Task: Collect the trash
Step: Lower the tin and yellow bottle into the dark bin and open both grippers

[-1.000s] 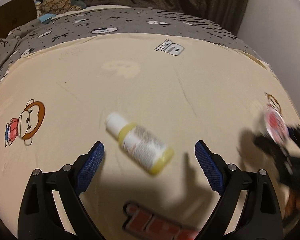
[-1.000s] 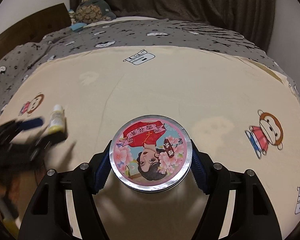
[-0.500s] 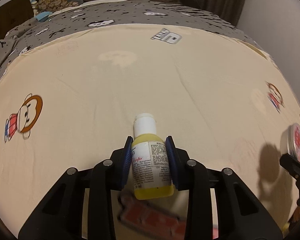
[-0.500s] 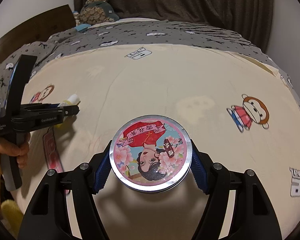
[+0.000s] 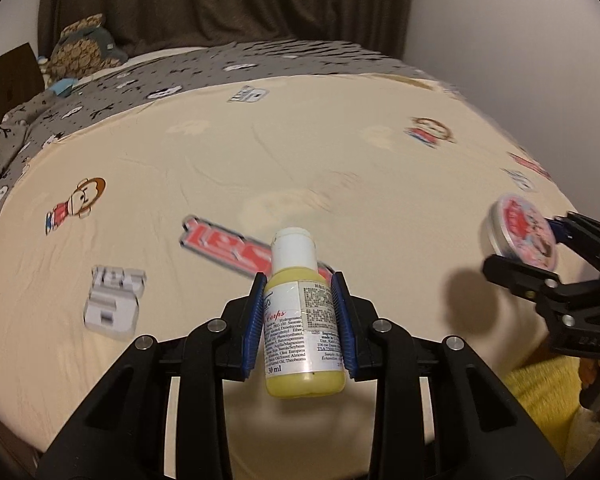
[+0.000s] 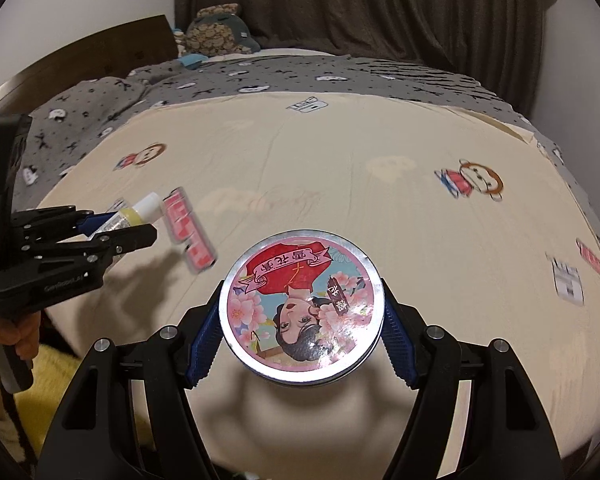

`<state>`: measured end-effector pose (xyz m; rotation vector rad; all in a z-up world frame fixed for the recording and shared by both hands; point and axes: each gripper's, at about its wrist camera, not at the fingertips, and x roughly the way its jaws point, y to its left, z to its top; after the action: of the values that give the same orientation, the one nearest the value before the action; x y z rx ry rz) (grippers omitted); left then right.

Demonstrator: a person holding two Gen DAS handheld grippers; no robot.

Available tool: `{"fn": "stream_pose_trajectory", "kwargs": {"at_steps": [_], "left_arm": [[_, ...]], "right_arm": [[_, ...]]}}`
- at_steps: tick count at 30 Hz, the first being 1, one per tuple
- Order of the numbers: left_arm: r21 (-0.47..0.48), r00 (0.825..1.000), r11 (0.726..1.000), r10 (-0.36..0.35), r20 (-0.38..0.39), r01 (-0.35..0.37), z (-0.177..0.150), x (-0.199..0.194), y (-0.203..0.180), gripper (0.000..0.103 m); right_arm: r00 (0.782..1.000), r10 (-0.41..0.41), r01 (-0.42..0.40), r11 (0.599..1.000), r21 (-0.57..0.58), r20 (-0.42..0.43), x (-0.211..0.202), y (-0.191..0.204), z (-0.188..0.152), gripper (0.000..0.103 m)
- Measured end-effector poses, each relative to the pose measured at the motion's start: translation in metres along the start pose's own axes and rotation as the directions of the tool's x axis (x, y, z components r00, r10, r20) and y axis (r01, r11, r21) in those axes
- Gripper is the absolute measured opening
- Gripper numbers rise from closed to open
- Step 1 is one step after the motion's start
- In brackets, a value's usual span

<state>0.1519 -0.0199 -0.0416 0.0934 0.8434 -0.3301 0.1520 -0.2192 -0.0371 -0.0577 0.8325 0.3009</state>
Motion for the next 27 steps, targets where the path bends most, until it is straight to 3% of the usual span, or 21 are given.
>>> {"fn": "stream_pose_trajectory", "kwargs": {"at_steps": [8,12,19,27], "left_arm": [[0.037,0.999,0.998,-0.043,0.029,0.042,-0.075,-0.045,-0.037,0.031],[0.046,0.998,0.997,-0.068,0.001,0.068,-0.111,-0.05,-0.051,0.031],[0.041,0.985,0.992,-0.116,-0.126,0.122,-0.168,-0.029,-0.065,0.031],[0.011,0.947,0.988,-0.145,-0.285,0.154,-0.216,0.009,-0.068,0.031]], "right_arm": [[1.0,0.002,-0.002,0.999,0.035,0.013,-0.041,0.012,-0.065,0.071],[0.999,0.034,-0.032,0.997,0.07,-0.031,-0.041,0.019,-0.101,0.071],[0.987,0.054,-0.033,0.99,0.14,-0.153,-0.02,0.029,-0.16,0.071],[0.956,0.065,-0.008,0.981,0.194,-0.286,0.014,0.034,-0.2,0.071]]}}
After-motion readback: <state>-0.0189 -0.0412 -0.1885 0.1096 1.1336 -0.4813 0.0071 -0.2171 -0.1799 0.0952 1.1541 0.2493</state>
